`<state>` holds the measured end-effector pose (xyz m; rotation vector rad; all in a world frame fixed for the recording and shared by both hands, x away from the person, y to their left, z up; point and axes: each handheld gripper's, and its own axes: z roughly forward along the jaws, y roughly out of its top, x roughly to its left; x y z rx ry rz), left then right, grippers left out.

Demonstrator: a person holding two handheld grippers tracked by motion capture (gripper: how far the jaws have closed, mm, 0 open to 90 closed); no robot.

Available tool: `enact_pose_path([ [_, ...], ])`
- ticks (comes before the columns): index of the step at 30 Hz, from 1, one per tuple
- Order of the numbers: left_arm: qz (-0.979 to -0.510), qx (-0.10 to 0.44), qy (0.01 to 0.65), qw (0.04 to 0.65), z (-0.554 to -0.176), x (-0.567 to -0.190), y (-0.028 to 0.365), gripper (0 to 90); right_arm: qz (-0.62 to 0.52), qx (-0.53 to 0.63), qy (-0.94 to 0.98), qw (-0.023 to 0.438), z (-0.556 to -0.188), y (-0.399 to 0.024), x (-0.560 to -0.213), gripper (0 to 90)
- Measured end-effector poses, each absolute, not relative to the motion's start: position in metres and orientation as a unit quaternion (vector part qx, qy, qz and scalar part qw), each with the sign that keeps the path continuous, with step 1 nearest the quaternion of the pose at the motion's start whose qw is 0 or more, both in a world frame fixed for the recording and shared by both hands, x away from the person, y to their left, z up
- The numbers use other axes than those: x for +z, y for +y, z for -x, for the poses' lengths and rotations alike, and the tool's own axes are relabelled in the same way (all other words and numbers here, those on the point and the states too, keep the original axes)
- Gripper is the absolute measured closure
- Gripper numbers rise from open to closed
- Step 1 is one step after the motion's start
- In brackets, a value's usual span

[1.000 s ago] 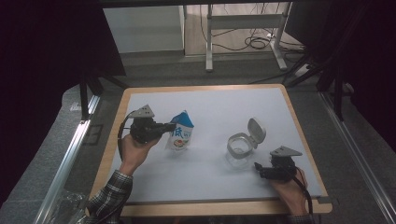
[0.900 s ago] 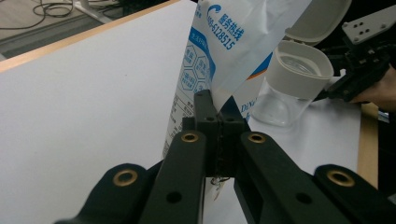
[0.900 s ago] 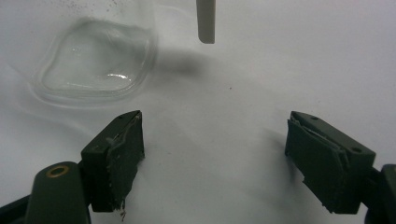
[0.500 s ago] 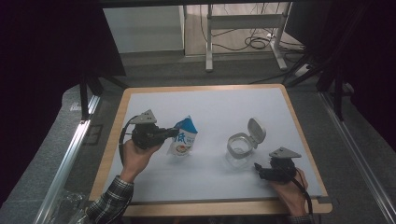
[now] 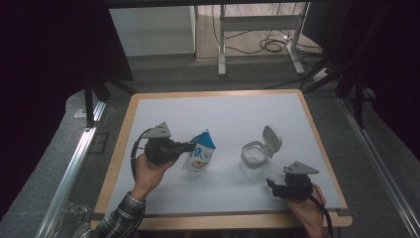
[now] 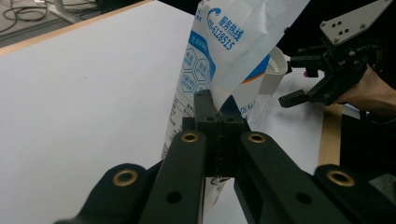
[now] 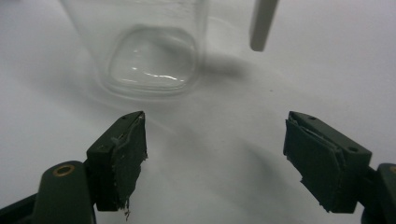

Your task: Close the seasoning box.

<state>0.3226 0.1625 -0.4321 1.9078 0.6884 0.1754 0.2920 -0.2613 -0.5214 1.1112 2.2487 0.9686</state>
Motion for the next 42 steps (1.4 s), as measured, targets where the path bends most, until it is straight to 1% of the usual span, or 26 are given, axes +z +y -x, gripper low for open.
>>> enact_pose_path([
  [8, -0.800, 0.070, 0.278, 0.527, -0.316, -0.432, 0.153, 90.0, -0.387, 0.353, 0.826, 0.209, -0.283, -0.248, -0.520, 22.9],
  [16, -0.805, 0.068, 0.267, 0.525, -0.312, -0.430, 0.143, 90.0, -0.371, 0.358, 0.834, 0.194, -0.278, -0.240, -0.522, 27.9],
  [29, -0.810, 0.057, 0.258, 0.524, -0.311, -0.430, 0.131, 90.0, -0.353, 0.369, 0.841, 0.180, -0.273, -0.225, -0.521, 28.6],
  [36, -0.811, 0.053, 0.252, 0.525, -0.310, -0.428, 0.125, 90.0, -0.333, 0.376, 0.847, 0.172, -0.272, -0.214, -0.520, 33.6],
  [42, -0.811, 0.050, 0.250, 0.527, -0.310, -0.427, 0.120, 90.0, -0.320, 0.383, 0.854, 0.150, -0.272, -0.203, -0.521, 36.0],
])
